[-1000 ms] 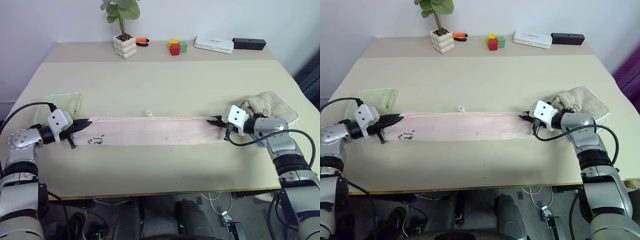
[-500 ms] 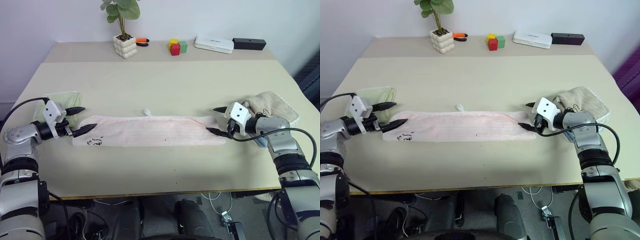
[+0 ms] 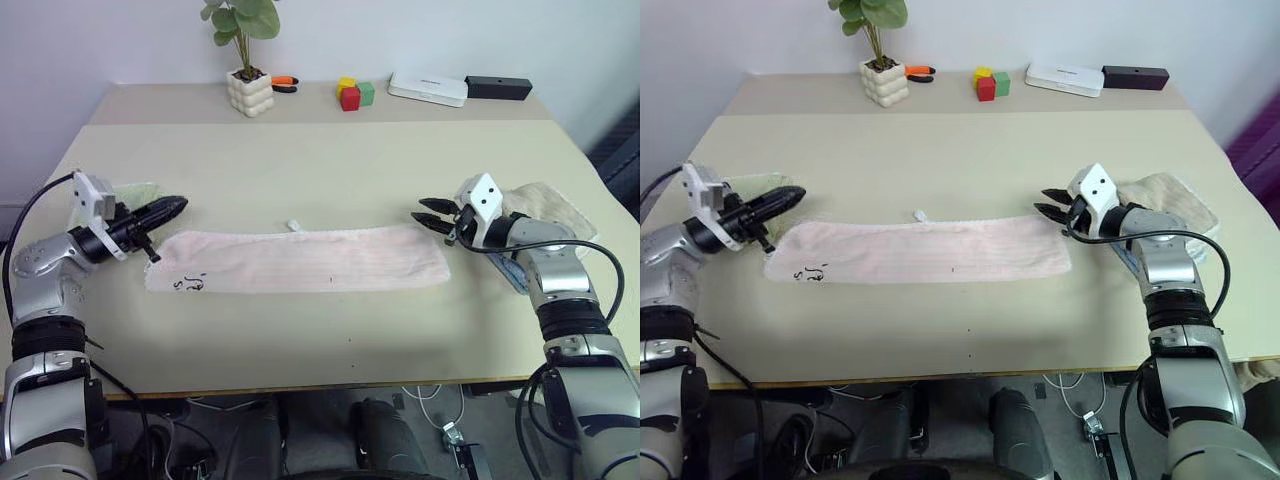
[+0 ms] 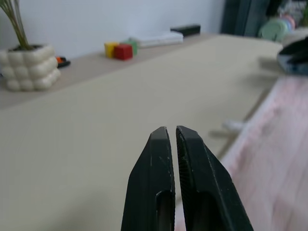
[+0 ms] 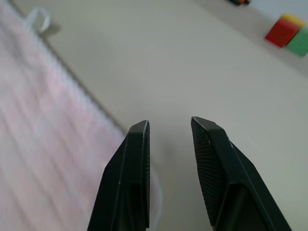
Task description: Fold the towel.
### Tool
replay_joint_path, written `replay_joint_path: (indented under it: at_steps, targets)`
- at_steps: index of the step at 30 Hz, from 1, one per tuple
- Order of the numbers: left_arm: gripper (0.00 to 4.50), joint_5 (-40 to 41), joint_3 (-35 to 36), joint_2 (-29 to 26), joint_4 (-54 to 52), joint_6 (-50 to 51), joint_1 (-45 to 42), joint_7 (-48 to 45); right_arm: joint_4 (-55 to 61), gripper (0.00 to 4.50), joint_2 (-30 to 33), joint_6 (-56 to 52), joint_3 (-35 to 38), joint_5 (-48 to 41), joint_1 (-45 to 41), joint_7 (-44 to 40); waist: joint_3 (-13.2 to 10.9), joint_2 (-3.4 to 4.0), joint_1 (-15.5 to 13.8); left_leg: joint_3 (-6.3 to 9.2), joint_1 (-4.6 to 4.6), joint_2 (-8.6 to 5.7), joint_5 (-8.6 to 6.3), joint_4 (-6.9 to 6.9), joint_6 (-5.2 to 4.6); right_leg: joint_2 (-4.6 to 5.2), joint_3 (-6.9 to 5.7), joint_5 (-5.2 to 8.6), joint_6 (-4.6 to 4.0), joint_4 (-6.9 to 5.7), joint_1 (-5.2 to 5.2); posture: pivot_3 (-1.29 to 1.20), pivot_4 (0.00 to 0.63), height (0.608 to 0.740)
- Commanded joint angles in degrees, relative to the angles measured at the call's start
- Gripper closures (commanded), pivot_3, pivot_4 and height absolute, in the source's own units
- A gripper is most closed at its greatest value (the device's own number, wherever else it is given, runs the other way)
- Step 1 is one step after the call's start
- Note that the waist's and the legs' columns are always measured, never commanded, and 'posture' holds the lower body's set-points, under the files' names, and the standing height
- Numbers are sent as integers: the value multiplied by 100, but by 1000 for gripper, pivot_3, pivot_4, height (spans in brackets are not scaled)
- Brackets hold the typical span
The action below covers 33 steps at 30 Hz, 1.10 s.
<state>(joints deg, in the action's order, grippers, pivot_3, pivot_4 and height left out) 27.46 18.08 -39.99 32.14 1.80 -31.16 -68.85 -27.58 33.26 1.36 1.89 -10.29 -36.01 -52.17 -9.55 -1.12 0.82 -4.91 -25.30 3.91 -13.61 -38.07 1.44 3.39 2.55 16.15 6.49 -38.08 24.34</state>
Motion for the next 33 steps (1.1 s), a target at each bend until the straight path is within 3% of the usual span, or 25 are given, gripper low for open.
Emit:
replay_joint_path:
  at_steps: [1,4,8,13,17,23,29,33]
  targets:
    - [4481,636,172,423,-1474,922,295,842,1687,3543,-784,-880,450,-742,183,1134,0,0,8,3,0,1,0,1,1,-1,0,0,0,-2,0,0,150,735]
    - [4500,873,101,926,-2558,1459,659,1625,2675,4451,-1445,-1662,276,-775,609,1920,2,-1,-1,9,-2,4,2,3,4,-2,-1,0,1,-6,0,0,150,735]
    - [4500,796,-237,1857,-3427,1797,1134,2763,3127,4451,-2315,-2132,-43,-556,1218,2915,9,-3,-45,14,-4,-2,4,-3,6,0,-1,0,1,-3,-5,0,150,735]
    - [4500,366,-374,2568,-3074,1582,1368,3636,2491,4451,-2723,-2324,-20,-175,1295,3759,10,-6,-31,19,-1,-10,3,-5,6,0,-1,0,0,1,-15,0,150,735]
    - [4500,121,-343,2573,-2575,1390,1363,3889,2211,4451,-2647,-2304,56,28,1311,4066,11,-5,-7,25,0,-8,3,-2,6,-6,-1,0,0,2,-13,0,150,735]
    - [4500,-2,71,2131,-1895,1174,1314,4046,1895,4451,-2309,-2289,368,226,1450,4378,13,-7,-21,25,-1,-8,3,1,6,-7,-2,0,0,7,-13,0,150,735]
    - [4500,36,378,1655,-1521,1123,1354,3938,1765,4451,-1831,-2053,373,312,1412,4158,15,-10,-22,26,0,-8,3,1,5,-5,-3,0,-1,8,-17,0,150,735]
    - [4500,449,546,1667,-1867,1516,1301,3944,1738,4451,-1746,-2051,517,84,1345,3931,15,-10,-19,25,0,-8,3,2,5,-5,-3,0,-1,9,-17,0,150,735]
